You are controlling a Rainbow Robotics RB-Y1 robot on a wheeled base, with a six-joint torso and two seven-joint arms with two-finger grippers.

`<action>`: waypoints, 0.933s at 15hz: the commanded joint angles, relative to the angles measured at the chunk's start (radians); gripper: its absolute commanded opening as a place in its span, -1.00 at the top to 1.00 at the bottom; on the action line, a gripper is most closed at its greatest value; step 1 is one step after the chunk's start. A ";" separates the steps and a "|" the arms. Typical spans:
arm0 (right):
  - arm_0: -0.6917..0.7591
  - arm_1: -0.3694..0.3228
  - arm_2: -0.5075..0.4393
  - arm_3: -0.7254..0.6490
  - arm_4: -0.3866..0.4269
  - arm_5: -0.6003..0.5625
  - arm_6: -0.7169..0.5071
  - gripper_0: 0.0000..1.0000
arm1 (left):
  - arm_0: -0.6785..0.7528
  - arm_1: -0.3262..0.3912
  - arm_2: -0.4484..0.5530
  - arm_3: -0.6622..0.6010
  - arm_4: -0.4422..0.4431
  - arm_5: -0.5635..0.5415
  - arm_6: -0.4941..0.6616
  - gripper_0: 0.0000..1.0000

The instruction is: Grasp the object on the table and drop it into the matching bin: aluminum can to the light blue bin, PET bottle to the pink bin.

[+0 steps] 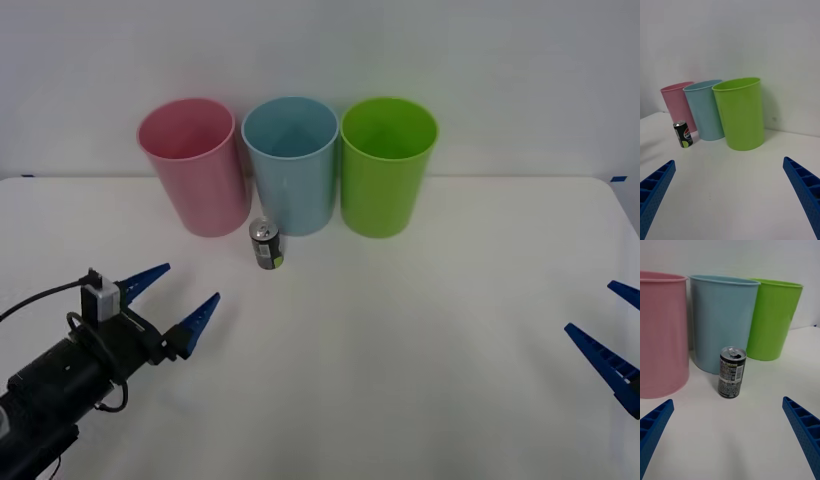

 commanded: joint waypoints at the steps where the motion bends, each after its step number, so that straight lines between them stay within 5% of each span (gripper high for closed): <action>1: 0.000 0.000 0.000 0.000 0.000 0.000 0.000 -1.00 | -0.032 0.000 -0.050 0.044 0.003 0.042 0.023 -1.00; 14: 0.000 0.000 0.000 0.000 0.000 0.000 0.000 -1.00 | -0.273 0.000 -0.125 0.306 -0.025 0.074 0.052 -1.00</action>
